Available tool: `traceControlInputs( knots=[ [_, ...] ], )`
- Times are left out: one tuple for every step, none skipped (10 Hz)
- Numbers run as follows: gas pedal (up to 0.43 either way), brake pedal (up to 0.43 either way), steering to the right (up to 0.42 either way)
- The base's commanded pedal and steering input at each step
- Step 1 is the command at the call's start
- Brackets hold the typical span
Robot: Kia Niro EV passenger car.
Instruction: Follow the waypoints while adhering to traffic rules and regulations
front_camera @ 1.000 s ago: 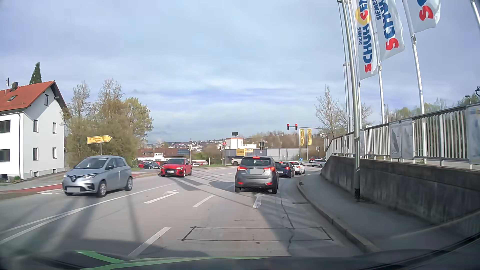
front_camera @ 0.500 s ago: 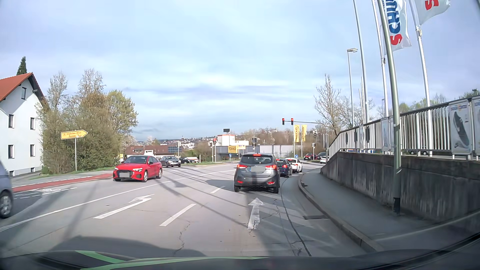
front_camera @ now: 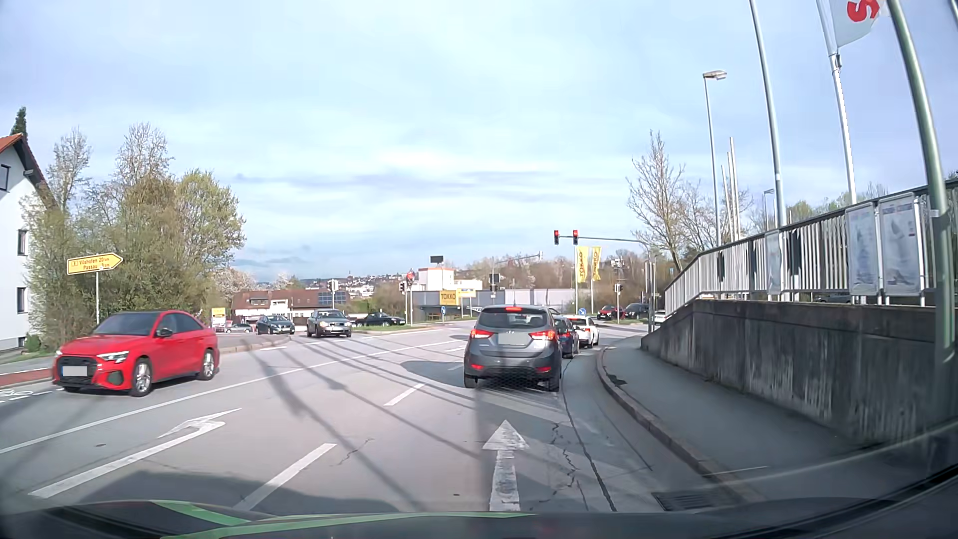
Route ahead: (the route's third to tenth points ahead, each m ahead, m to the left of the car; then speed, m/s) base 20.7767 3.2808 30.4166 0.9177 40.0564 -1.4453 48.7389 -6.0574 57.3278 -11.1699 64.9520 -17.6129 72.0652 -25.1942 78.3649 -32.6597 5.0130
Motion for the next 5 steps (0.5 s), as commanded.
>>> traceControlInputs(
  knots=[
    [0.000,0.232,0.040],
    [0.000,0.232,0.041],
    [0.000,0.232,0.041],
    [0.000,0.238,0.041],
    [0.000,0.244,0.041]
  ],
)
